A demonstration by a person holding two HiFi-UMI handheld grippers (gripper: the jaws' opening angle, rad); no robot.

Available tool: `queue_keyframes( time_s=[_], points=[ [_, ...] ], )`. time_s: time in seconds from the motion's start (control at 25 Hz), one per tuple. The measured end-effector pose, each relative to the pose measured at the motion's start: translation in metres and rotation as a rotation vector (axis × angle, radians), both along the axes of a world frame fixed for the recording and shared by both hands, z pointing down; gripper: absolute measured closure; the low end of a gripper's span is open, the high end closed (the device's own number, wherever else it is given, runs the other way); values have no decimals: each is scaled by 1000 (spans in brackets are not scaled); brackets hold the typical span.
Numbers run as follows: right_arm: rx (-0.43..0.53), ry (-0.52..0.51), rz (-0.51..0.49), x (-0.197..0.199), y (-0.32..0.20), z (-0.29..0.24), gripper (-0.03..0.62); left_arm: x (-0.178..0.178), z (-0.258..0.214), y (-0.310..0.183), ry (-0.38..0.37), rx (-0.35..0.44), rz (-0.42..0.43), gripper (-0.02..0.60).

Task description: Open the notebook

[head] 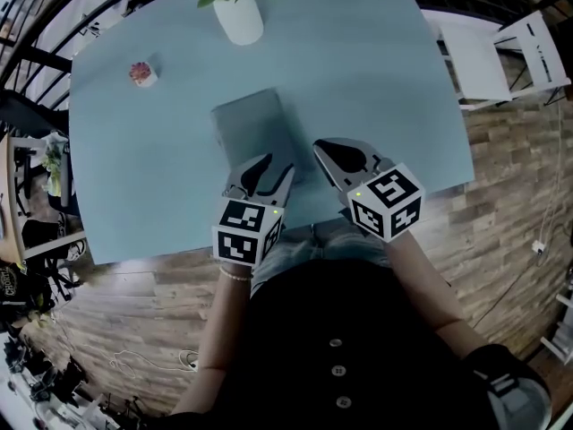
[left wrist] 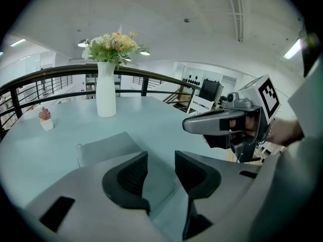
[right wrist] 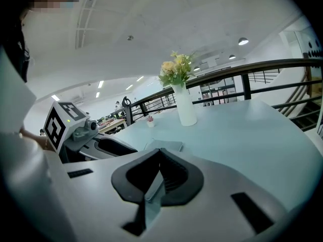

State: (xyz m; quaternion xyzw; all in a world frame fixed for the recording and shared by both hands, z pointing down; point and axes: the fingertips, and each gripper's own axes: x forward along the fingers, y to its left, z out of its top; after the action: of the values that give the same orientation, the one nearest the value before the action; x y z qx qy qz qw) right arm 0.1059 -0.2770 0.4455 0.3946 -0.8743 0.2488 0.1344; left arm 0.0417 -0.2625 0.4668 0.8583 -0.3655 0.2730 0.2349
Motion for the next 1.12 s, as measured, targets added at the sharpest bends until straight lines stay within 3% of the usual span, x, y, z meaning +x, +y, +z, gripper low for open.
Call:
queue_keyframes(
  time_s=[0.52,0.84,1.12],
  points=[
    [-37,-15,-12,15,22,14,591,16,24,23,-108,2,48,413],
    [-67,-21,33,32,37,27,591,23,44,30,-241,29,121,416],
    [-95,-26,60,39,43,38,591,28,60,26,-292,16,140,426]
  ],
)
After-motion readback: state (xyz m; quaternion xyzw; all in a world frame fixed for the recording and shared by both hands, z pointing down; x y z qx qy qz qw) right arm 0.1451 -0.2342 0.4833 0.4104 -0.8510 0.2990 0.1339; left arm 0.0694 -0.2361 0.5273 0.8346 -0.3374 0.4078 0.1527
